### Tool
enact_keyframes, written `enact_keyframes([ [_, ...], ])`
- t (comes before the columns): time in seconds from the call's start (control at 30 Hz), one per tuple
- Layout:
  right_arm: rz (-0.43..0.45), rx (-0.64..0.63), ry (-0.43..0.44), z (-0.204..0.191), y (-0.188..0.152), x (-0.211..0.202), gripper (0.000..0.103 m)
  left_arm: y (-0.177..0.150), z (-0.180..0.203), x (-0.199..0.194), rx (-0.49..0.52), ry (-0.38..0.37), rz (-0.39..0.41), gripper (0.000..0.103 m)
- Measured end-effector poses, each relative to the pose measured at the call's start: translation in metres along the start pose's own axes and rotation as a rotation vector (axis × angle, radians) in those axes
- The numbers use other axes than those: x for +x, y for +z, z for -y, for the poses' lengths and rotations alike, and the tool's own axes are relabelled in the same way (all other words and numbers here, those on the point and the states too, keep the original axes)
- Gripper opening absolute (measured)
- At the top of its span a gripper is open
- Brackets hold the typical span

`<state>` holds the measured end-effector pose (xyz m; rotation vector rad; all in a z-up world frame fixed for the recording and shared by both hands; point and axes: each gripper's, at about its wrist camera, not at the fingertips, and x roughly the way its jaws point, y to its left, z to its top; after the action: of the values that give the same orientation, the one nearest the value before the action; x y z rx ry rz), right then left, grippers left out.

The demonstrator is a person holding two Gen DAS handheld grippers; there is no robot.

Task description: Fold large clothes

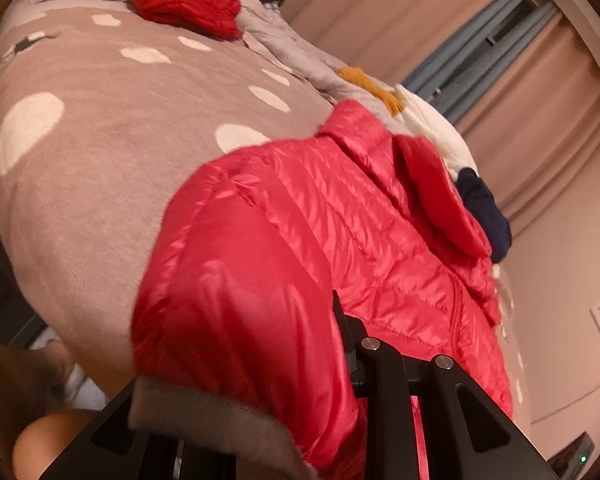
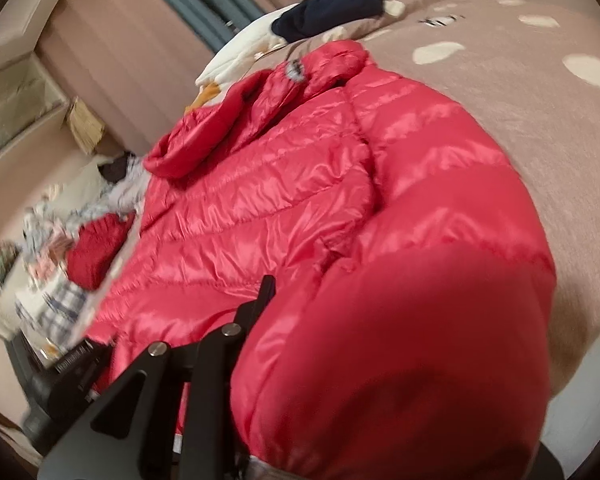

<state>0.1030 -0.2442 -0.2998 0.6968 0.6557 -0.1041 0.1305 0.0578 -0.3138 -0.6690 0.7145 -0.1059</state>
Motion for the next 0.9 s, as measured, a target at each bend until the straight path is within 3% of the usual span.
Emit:
enact_keyframes([
  [0.13,0.071,-0.147,-0.027,-0.024,0.004,-0.019,0.015,0.005,0.015,-0.018,0.053,0.046,0.07,0.023],
  [0.27,0.163,-0.212,0.023,-0.041,0.018,-0.053,0.015,0.009,0.04,-0.051,0.171,0.085,0.194,0.022],
  [0.4,0.265,-0.273,0.065,-0.054,0.032,-0.09,0.015,0.018,0.054,-0.094,0.178,0.016,0.269,0.022],
  [0.63,0.378,-0.297,0.15,-0.065,0.046,-0.145,0.016,0.019,0.083,-0.148,0.255,-0.011,0.393,0.022],
  [0.77,0.408,-0.318,0.142,-0.065,0.052,-0.152,0.017,0.02,0.091,-0.147,0.284,-0.022,0.418,0.022],
  [0.9,0.378,-0.298,0.138,-0.058,0.057,-0.141,0.018,0.025,0.093,-0.134,0.291,0.004,0.397,0.022],
])
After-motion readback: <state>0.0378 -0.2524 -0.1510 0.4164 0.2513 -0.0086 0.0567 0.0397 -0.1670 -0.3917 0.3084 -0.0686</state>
